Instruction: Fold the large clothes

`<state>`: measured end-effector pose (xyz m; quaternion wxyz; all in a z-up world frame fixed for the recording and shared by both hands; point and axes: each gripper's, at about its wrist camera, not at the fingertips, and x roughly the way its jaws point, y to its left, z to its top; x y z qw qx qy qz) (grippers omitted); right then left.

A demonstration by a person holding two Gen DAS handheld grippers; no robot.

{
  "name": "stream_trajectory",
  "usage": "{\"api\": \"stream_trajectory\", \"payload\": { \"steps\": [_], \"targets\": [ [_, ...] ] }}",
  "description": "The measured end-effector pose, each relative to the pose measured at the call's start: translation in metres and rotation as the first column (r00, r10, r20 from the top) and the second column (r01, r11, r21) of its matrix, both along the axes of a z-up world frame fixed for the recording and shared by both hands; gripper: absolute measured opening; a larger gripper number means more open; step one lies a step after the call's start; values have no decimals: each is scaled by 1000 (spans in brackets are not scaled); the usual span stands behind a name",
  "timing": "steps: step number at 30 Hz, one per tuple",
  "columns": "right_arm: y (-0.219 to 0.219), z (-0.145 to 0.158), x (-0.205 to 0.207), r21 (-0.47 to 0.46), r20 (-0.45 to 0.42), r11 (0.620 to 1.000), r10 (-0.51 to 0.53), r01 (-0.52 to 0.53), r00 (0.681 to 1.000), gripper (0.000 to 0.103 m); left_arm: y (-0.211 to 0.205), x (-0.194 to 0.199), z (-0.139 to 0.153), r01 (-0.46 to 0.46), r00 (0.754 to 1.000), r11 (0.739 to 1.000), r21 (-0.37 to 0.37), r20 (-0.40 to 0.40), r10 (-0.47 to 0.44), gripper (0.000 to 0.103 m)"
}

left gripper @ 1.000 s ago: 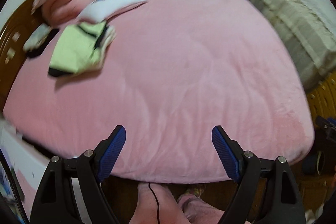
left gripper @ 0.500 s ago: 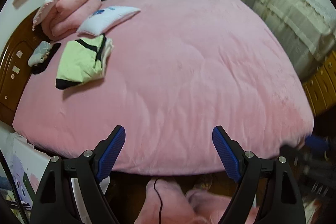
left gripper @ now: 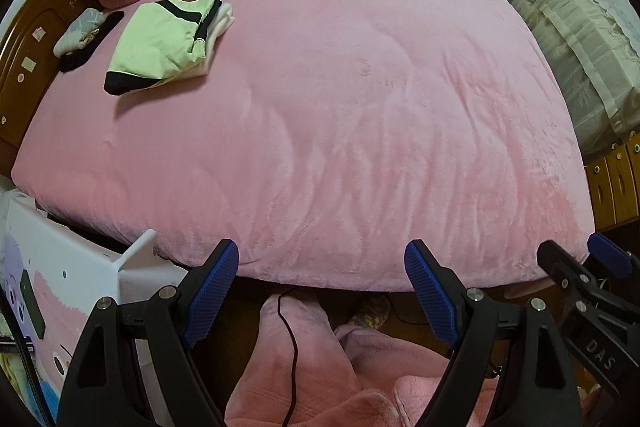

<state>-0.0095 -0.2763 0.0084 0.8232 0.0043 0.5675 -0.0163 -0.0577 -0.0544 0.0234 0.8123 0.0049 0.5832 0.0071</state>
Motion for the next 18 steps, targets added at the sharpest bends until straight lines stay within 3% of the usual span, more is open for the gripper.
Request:
{"api": "stream_trajectory", "payload": {
  "steps": [6, 8, 13, 14, 18],
  "targets": [
    [-6, -5, 2, 0, -11, 1000, -26, 26, 1000, 83, -7, 1, 2, 16, 999, 999, 28, 28, -17, 85],
    [-9, -5, 4, 2, -11, 1000, -31, 31, 999, 87, -9, 2, 2, 20, 999, 999, 33, 37, -22, 92],
    [-7, -5, 4, 4, -8, 1000, -23, 23, 1000, 89, -10, 6, -2, 21, 1000, 999, 29, 20, -22, 97],
    [-8, -5, 4, 4, -5, 1000, -23, 23, 1000, 91, -9, 7, -1, 20, 1000, 999, 28, 19, -20, 102],
    [-10, -2, 4, 6, 5, 1000, -30, 30, 1000, 103, -8, 8, 0, 12, 1000, 1000, 24, 23, -13, 102]
  ]
}}
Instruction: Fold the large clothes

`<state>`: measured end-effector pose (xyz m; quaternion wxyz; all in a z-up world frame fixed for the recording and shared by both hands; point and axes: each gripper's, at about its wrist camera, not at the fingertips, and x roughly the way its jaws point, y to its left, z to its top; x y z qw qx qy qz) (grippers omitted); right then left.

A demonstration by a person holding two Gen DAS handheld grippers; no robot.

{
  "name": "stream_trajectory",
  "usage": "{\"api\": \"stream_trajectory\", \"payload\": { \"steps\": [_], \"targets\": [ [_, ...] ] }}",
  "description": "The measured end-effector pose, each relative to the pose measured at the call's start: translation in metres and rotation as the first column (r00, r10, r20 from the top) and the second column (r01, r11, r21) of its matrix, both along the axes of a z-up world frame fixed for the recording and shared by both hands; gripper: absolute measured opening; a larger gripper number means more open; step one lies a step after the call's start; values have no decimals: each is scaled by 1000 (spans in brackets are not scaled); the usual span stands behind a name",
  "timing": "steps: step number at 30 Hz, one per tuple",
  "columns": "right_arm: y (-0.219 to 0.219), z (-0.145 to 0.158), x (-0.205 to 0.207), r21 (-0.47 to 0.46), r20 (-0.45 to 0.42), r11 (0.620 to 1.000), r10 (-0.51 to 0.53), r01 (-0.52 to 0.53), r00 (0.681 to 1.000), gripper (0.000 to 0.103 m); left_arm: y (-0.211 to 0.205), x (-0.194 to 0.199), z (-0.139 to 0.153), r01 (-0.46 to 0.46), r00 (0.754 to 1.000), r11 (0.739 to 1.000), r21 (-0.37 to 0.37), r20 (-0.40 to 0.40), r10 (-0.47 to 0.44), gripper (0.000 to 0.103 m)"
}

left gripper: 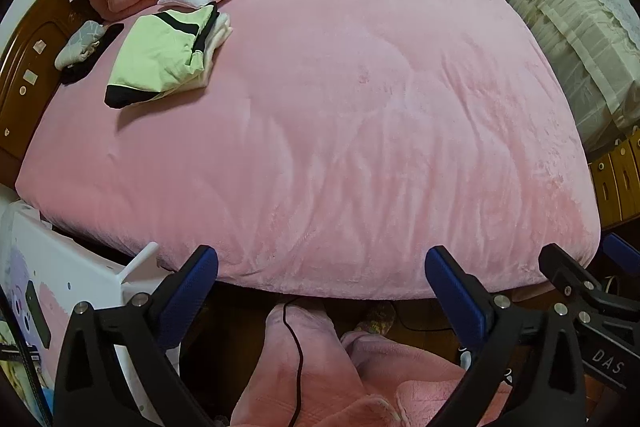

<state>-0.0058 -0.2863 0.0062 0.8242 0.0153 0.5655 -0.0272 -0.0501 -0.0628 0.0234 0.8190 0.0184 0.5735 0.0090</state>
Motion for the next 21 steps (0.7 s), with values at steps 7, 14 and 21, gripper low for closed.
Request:
{"api": "stream_trajectory", "payload": {
  "steps": [7, 14, 21],
  "targets": [
    [-3, 5, 0, 2, 18, 1000, -13, 13, 1000, 103, 1, 2, 0, -5, 1000, 1000, -4, -10, 5, 102],
    [-5, 5, 1, 4, 17, 1000, -14, 14, 1000, 103, -4, 0, 0, 5, 1000, 1000, 3, 1, -5, 102],
    [-7, 6, 3, -3, 9, 1000, -12, 12, 1000, 103, -6, 0, 5, 8, 1000, 1000, 8, 21, -8, 102]
  ]
}}
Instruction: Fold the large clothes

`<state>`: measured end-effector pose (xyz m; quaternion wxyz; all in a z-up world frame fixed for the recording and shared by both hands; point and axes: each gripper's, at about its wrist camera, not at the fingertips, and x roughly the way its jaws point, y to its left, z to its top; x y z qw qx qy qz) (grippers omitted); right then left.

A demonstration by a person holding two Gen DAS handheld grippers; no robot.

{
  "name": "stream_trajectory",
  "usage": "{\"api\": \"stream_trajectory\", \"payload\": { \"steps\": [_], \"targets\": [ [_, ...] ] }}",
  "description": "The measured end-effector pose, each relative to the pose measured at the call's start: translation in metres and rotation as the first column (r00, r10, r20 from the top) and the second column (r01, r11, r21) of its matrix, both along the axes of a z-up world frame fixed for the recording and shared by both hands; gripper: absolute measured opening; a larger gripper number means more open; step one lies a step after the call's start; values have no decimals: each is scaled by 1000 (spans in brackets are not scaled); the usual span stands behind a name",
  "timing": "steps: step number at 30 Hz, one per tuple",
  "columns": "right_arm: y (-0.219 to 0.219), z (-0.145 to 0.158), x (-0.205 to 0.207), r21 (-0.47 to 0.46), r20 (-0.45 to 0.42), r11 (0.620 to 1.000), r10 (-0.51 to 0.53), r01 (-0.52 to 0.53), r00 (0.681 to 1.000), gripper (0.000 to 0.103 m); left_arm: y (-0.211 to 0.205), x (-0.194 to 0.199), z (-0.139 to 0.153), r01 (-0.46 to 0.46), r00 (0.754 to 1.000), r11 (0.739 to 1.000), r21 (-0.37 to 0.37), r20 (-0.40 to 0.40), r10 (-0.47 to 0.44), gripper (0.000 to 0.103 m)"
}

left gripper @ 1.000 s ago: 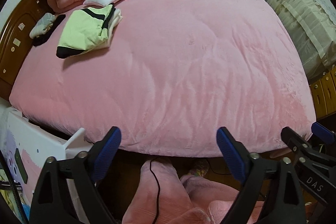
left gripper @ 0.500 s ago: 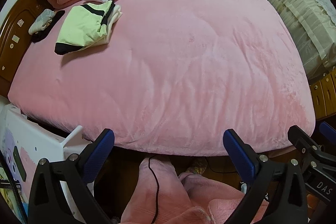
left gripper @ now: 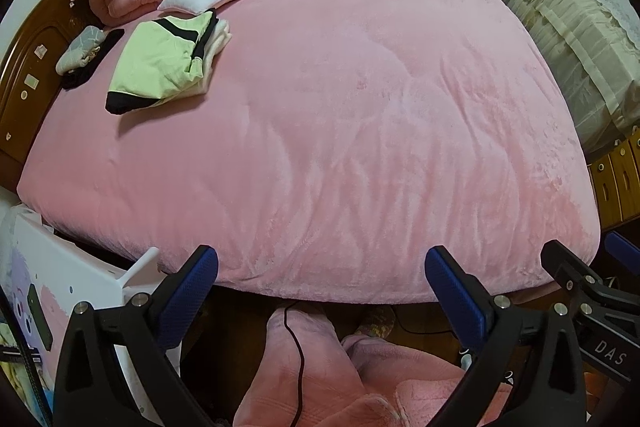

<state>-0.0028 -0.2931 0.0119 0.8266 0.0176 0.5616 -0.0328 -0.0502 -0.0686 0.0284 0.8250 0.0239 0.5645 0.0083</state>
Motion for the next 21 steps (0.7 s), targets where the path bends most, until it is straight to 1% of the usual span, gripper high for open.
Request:
{"api": "stream_trajectory", "payload": {
  "steps": [9, 18, 21],
  "targets": [
    [0, 2, -3, -3, 18, 1000, -5, 5, 1000, 103, -6, -3, 5, -1, 1000, 1000, -3, 24, 1, 102],
    [-4, 5, -1, -7, 28, 1000, -6, 6, 1000, 103, -7, -1, 6, 7, 1000, 1000, 0, 24, -7, 102],
    [-4, 5, -1, -6, 29, 1000, -2, 3, 1000, 103, -9, -1, 6, 14, 1000, 1000, 12, 26, -14, 102]
  ]
}}
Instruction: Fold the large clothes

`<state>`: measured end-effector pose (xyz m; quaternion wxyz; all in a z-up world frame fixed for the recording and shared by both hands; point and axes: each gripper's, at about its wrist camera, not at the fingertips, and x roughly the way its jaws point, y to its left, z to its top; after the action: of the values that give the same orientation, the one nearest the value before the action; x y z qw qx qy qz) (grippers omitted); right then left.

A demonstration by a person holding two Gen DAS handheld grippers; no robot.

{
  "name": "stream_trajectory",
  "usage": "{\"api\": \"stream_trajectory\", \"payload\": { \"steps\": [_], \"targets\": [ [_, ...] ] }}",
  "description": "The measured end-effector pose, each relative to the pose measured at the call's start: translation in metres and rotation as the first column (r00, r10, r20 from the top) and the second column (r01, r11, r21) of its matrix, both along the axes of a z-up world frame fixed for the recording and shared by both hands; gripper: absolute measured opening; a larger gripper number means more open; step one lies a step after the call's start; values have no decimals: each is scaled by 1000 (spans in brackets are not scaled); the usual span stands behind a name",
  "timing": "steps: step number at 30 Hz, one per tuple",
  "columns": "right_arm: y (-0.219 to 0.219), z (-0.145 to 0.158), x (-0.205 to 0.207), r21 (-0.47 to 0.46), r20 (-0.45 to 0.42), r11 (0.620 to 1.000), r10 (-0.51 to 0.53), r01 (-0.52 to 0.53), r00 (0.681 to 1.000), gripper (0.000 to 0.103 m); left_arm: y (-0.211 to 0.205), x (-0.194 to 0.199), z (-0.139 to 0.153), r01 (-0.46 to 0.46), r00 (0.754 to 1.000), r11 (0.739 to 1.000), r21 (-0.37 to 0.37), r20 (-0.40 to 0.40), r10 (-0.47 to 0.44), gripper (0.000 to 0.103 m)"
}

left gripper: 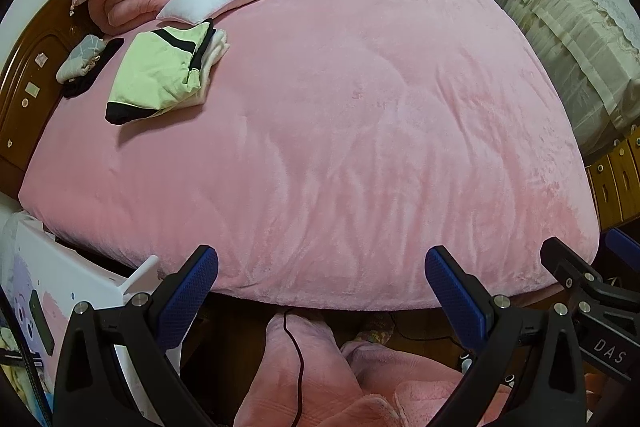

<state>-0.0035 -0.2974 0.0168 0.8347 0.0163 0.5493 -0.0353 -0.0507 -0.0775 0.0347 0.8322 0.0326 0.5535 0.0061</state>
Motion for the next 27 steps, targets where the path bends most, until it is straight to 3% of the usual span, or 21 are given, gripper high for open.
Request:
{"api": "stream_trajectory", "payload": {
  "steps": [27],
  "targets": [
    [-8, 0, 7, 10, -2, 1000, 19, -19, 1000, 103, -3, 3, 5, -5, 1000, 1000, -2, 10, 5, 102]
  ]
}}
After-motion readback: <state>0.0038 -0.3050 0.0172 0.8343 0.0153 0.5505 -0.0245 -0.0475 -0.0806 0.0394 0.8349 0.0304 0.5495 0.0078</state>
